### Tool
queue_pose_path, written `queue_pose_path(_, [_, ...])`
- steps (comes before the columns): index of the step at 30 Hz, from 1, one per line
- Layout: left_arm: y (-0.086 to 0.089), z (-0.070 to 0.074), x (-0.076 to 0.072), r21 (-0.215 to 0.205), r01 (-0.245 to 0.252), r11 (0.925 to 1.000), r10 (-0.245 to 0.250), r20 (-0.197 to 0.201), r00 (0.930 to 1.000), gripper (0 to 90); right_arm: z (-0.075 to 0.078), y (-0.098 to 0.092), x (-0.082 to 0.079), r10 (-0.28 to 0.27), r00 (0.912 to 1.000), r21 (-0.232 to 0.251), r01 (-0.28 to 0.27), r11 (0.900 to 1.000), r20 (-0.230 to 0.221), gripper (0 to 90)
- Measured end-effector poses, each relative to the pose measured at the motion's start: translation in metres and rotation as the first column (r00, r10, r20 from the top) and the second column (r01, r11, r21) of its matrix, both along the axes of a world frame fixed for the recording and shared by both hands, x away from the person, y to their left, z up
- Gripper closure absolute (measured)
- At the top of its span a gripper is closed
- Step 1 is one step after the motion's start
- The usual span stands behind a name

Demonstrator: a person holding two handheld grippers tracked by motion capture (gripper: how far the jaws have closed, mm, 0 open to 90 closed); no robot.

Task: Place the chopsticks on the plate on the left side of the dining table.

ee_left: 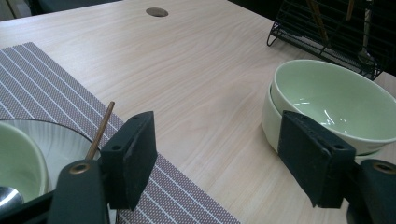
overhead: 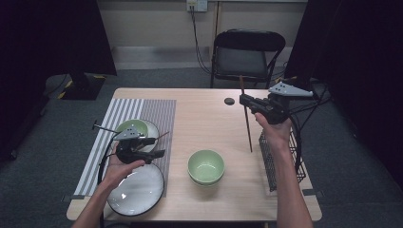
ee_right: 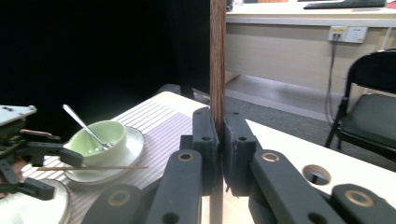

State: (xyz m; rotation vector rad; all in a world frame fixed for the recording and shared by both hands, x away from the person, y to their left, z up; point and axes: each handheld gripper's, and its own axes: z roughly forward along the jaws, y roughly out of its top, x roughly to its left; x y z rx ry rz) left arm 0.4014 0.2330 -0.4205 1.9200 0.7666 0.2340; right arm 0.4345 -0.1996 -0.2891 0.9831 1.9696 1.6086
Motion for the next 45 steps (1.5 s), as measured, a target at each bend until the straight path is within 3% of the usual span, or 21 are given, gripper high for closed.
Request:
queue_pose_path(2, [-0.004,0.005,0.001,-0.010,0.000,1.0000,0.000,0.006,1.0000,28.6,0.001,0.005,-0.001,0.014,0.9999,0.004,-0.014,1.000,0.002,85.2])
queue_pose_path(4, [-0.009,0.010,0.003,-0.025,0.031,0.9992,-0.031,0.009,0.9995,29.9,0.002,0.010,-0.001,0.023,0.9997,0.004,-0.023,1.000,0.002,85.3])
queue_pose_path(10, [-0.024,0.019,0.006,-0.023,0.031,0.9992,-0.030,0.065,0.9975,32.1,0.009,0.034,-0.008,0.094,0.9952,-0.003,-0.094,0.996,0.027,85.2])
queue_pose_path(14, [-0.030,0.015,0.006,0.000,0.053,0.9986,-0.053,0.051,0.9973,35.8,0.006,0.048,-0.007,0.127,0.9917,0.002,-0.127,0.992,0.021,85.2])
queue_pose_path(20, [-0.030,0.019,0.002,-0.032,0.072,0.9969,-0.070,0.060,0.9957,36.9,0.003,0.073,-0.006,0.173,0.9848,0.011,-0.173,0.985,0.021,85.2])
queue_pose_path(31, [-0.024,0.028,-0.005,-0.110,0.082,0.9905,-0.076,0.057,0.9955,34.8,0.005,0.118,-0.007,0.257,0.9658,0.022,-0.258,0.966,0.033,85.2])
queue_pose_path(34, [-0.023,0.030,-0.005,-0.131,0.098,0.9866,-0.093,0.047,0.9946,36.6,0.004,0.128,-0.009,0.287,0.9567,0.033,-0.289,0.957,0.048,85.2])
queue_pose_path(38, [-0.025,0.033,-0.008,-0.145,0.101,0.9844,-0.092,0.062,0.9938,37.5,0.003,0.144,-0.010,0.320,0.9464,0.038,-0.322,0.946,0.043,85.2])
queue_pose_path(39, [-0.024,0.035,-0.007,-0.132,0.110,0.9850,-0.101,0.073,0.9921,37.5,0.003,0.144,-0.010,0.320,0.9464,0.038,-0.322,0.946,0.043,85.2])
queue_pose_path(45, [-0.024,0.036,-0.008,-0.161,0.123,0.9792,-0.113,0.073,0.9909,38.3,-0.003,0.165,-0.012,0.362,0.9315,0.046,-0.363,0.930,0.029,85.2])
